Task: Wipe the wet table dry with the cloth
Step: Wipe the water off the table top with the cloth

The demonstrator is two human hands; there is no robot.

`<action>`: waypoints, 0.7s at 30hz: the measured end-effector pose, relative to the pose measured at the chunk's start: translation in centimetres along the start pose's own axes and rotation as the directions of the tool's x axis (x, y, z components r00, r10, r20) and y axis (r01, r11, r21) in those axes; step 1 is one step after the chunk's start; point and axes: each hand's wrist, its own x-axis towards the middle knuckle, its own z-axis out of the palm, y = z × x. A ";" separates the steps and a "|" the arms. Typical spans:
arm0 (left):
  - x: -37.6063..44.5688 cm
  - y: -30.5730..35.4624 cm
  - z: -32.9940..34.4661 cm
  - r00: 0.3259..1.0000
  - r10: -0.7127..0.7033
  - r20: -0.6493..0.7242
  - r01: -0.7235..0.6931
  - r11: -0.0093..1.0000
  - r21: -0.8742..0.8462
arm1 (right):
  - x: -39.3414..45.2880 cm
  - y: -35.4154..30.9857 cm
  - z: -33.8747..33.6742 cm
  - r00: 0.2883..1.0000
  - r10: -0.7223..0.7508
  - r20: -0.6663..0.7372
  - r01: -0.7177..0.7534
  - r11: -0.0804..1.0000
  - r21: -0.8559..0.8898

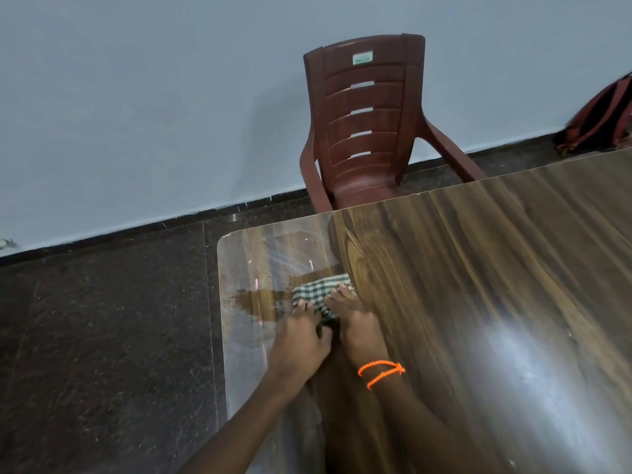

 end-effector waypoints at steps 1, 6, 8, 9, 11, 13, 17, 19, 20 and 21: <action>-0.7 0.5 0.3 1.000 0.009 0.010 -0.009 1.000 -0.016 | -0.7 0.6 -0.6 1.000 -0.024 0.015 0.024 1.000 -0.006; -0.4 3.8 1.9 0.993 0.118 0.028 -0.118 0.993 -0.011 | -1.3 3.6 -4.3 1.000 -0.029 -0.001 0.028 0.998 -0.056; 1.5 4.2 2.5 0.989 0.145 0.034 -0.146 0.989 0.012 | 0.3 4.4 -4.8 1.000 0.010 -0.026 -0.012 0.998 -0.059; 2.6 4.3 2.6 0.987 0.156 0.037 -0.157 0.987 0.035 | 1.4 4.7 -4.8 0.999 0.033 -0.036 -0.035 0.998 -0.051; 5.0 3.9 2.3 0.985 0.168 0.027 -0.170 0.981 0.096 | 4.0 4.7 -4.4 0.995 0.082 -0.058 -0.084 0.996 -0.027; 7.2 3.1 1.5 0.989 0.146 0.006 -0.146 0.978 0.147 | 6.5 4.0 -3.6 0.993 0.103 -0.062 -0.105 0.994 -0.021; 9.1 0.2 -0.1 0.998 0.058 0.009 -0.058 0.982 0.178 | 9.6 1.9 -1.6 0.998 0.067 -0.014 -0.068 0.997 -0.045; 8.4 -1.4 -0.4 0.999 0.036 -0.004 -0.034 0.985 0.171 | 9.4 0.8 -0.4 0.999 0.048 0.006 -0.047 0.999 -0.026; 7.6 -2.0 -0.4 0.999 0.036 -0.011 -0.033 0.985 0.171 | 8.7 0.3 0.1 0.999 0.031 0.013 -0.031 0.999 -0.011; 6.8 -2.5 -0.3 0.999 0.047 -0.015 -0.044 0.984 0.170 | 7.9 0.0 0.6 1.000 0.005 0.014 -0.005 1.000 -0.001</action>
